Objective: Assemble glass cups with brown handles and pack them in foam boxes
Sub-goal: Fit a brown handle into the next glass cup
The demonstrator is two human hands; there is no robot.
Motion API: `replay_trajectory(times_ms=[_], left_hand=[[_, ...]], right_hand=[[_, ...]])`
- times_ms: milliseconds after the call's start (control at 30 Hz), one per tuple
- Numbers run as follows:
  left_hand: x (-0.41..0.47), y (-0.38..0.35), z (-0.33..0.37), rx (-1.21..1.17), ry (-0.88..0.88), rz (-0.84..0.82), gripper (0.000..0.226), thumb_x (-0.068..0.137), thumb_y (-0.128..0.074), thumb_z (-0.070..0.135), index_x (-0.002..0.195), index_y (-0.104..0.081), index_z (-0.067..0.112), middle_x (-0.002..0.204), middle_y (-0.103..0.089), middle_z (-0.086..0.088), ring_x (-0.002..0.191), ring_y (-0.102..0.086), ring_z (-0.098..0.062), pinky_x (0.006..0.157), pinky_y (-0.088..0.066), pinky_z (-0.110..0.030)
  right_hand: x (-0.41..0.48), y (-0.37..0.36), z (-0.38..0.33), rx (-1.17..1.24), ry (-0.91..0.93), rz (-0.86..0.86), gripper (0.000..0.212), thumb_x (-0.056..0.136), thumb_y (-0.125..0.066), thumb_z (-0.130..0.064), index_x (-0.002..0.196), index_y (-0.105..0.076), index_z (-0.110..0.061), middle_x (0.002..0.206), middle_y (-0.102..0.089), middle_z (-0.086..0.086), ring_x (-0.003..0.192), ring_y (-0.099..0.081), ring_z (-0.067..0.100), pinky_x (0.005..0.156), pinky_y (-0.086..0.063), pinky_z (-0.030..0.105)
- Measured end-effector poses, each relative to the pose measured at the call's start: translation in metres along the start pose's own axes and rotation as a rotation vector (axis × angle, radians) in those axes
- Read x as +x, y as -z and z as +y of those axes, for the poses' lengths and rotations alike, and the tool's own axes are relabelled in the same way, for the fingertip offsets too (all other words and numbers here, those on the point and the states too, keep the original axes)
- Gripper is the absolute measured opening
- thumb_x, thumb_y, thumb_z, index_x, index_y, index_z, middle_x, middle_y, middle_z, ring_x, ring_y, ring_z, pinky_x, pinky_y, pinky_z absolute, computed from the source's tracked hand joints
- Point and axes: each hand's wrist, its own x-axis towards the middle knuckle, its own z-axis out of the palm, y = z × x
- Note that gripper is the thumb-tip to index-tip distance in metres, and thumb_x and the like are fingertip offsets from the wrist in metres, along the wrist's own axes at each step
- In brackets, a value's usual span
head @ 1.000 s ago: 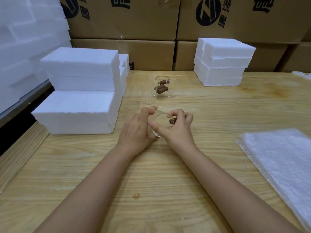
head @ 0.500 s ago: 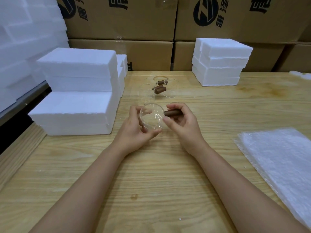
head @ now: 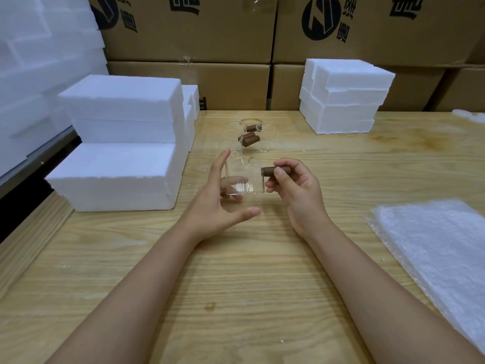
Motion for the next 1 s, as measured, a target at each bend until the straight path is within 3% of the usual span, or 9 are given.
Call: replay_trajectory(times_ms=[167, 400, 467, 533, 633, 700, 800, 867, 1000], left_hand=[[-0.003, -0.002, 0.002, 0.216, -0.153, 0.099, 0.102, 0.071, -0.081, 0.04, 0.138, -0.008, 0.067, 0.087, -0.07, 0.012, 0.076, -0.067, 0.0, 0.075, -0.054, -0.018], [-0.002, -0.002, 0.003, 0.322, -0.133, 0.183, 0.09, 0.071, -0.083, 0.034, 0.144, -0.031, 0.043, 0.066, -0.065, 0.018, 0.069, -0.062, -0.003, 0.064, -0.043, -0.008], [-0.002, -0.002, 0.004, 0.348, -0.131, 0.217, 0.084, 0.072, -0.083, 0.034, 0.143, -0.039, 0.035, 0.063, -0.066, 0.013, 0.068, -0.06, -0.005, 0.062, -0.041, -0.004], [-0.003, -0.003, 0.005, 0.372, -0.159, 0.228, 0.081, 0.071, -0.083, 0.033, 0.142, -0.044, 0.028, 0.063, -0.067, 0.01, 0.065, -0.058, -0.007, 0.06, -0.037, -0.001], [-0.003, -0.003, 0.007, 0.402, -0.206, 0.23, 0.079, 0.071, -0.084, 0.031, 0.14, -0.048, 0.022, 0.062, -0.068, 0.006, 0.065, -0.06, -0.01, 0.061, -0.037, -0.002], [-0.004, -0.004, 0.009, 0.442, -0.237, 0.225, 0.078, 0.07, -0.085, 0.028, 0.139, -0.049, 0.019, 0.059, -0.066, 0.007, 0.064, -0.058, -0.008, 0.061, -0.037, -0.001], [-0.005, -0.005, 0.012, 0.484, -0.26, 0.223, 0.078, 0.068, -0.087, 0.025, 0.137, -0.052, 0.015, 0.055, -0.054, 0.016, 0.065, -0.049, 0.001, 0.056, -0.035, 0.002], [-0.006, -0.005, 0.013, 0.514, -0.26, 0.224, 0.078, 0.065, -0.088, 0.021, 0.135, -0.055, 0.013, 0.053, -0.051, 0.016, 0.051, -0.043, -0.001, 0.049, -0.029, 0.0], [-0.006, -0.007, 0.012, 0.552, -0.283, 0.228, 0.077, 0.06, -0.09, 0.017, 0.13, -0.059, 0.009, 0.053, -0.062, 0.006, 0.042, -0.054, -0.016, 0.051, -0.042, -0.017]], right_hand=[[0.0, -0.002, -0.003, 0.043, -0.055, 0.034, 0.012, 0.093, -0.051, 0.001, 0.087, -0.057, -0.007, 0.078, -0.06, 0.012, 0.053, -0.053, 0.013, 0.051, -0.045, 0.022], [-0.002, -0.003, 0.004, -0.102, -0.141, 0.082, 0.015, 0.096, -0.053, -0.013, 0.084, -0.06, -0.008, 0.063, -0.062, 0.0, 0.046, -0.047, 0.007, 0.046, -0.038, 0.019], [-0.003, -0.006, 0.007, -0.25, -0.136, 0.135, 0.019, 0.097, -0.053, -0.022, 0.081, -0.059, -0.013, 0.063, -0.061, -0.004, 0.049, -0.047, 0.005, 0.051, -0.038, 0.02], [-0.005, -0.011, 0.009, -0.366, -0.089, 0.201, 0.021, 0.095, -0.054, -0.035, 0.081, -0.057, -0.018, 0.081, -0.066, 0.0, 0.059, -0.053, 0.003, 0.063, -0.041, 0.022], [-0.013, -0.022, 0.007, -0.411, 0.02, 0.207, 0.037, 0.077, -0.059, -0.057, 0.09, -0.056, -0.023, 0.108, -0.059, 0.006, 0.08, -0.06, -0.003, 0.073, -0.044, 0.013], [-0.018, -0.029, 0.006, -0.485, 0.054, 0.188, 0.045, 0.069, -0.057, -0.065, 0.089, -0.056, -0.025, 0.106, -0.053, 0.0, 0.09, -0.056, 0.0, 0.081, -0.045, 0.014], [-0.019, -0.034, 0.006, -0.581, 0.022, 0.201, 0.035, 0.075, -0.063, -0.06, 0.083, -0.053, -0.028, 0.1, -0.048, -0.007, 0.103, -0.051, 0.018, 0.095, -0.044, 0.035], [-0.019, -0.034, 0.004, -0.595, 0.001, 0.204, 0.034, 0.072, -0.07, -0.055, 0.082, -0.049, -0.03, 0.098, -0.044, -0.01, 0.104, -0.05, 0.021, 0.096, -0.044, 0.038], [-0.019, -0.037, 0.002, -0.706, -0.082, 0.168, 0.055, 0.06, -0.077, -0.056, 0.092, -0.046, -0.024, 0.103, -0.037, -0.008, 0.107, -0.042, 0.019, 0.1, -0.04, 0.036]])
